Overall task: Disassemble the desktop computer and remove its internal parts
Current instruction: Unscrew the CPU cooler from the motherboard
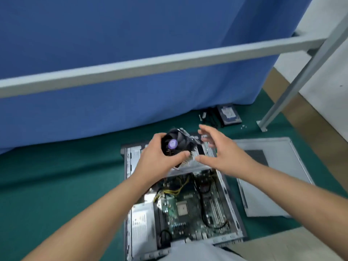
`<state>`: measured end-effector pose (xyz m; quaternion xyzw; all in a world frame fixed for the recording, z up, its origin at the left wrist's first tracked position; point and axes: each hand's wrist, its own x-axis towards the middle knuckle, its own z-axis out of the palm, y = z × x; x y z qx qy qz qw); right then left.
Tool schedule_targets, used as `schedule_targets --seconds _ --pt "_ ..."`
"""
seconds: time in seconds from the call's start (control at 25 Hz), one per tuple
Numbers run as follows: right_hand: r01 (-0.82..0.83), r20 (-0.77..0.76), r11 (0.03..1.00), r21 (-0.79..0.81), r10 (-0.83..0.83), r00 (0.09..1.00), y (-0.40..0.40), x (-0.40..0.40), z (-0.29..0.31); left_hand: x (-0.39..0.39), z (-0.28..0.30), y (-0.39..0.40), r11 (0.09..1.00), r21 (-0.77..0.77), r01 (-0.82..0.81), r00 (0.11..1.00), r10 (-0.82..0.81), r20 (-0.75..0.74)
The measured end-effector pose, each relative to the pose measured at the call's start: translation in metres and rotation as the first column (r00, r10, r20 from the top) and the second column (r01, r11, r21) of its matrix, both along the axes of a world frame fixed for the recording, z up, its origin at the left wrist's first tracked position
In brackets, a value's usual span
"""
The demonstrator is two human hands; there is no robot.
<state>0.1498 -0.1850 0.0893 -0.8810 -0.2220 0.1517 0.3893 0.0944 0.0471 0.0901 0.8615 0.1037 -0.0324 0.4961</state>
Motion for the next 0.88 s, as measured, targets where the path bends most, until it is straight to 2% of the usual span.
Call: schedule_targets --seconds 0.08,0.16,0.28,0.48,0.6,0.76,0.88 --pt "0.145 -0.057 0.985 0.095 -0.14 0.988 0.005 -0.001 -0.008 0.014 0.006 0.005 0.951 -0.255 -0.176 0.984 0.162 -0.075" --pt "0.218 -0.158 0.968 0.121 -0.198 0.967 0.014 -0.005 -0.02 0.027 0.011 0.005 0.868 -0.411 -0.28 0.959 0.234 -0.159" --pt "0.173 -0.253 0.98 0.095 -0.144 0.957 0.032 -0.015 -0.037 0.04 0.017 -0.001 0.719 -0.576 -0.389 0.92 0.273 -0.281" --pt "0.251 -0.271 0.944 0.213 -0.19 0.944 0.048 -0.024 -0.049 0.042 0.015 -0.016 0.633 -0.633 -0.446 0.893 0.259 -0.369" --pt "0.282 -0.215 0.909 0.307 -0.222 0.951 0.047 -0.028 -0.049 0.039 0.008 -0.023 0.606 -0.623 -0.494 0.866 0.277 -0.417" --pt "0.358 -0.17 0.868 0.343 -0.318 0.933 0.04 -0.036 -0.047 0.035 0.0 -0.023 0.585 -0.627 -0.515 0.853 0.282 -0.439" --pt "0.348 -0.191 0.868 0.354 -0.298 0.935 0.036 -0.046 -0.044 0.036 -0.006 -0.019 0.57 -0.646 -0.508 0.86 0.288 -0.422"
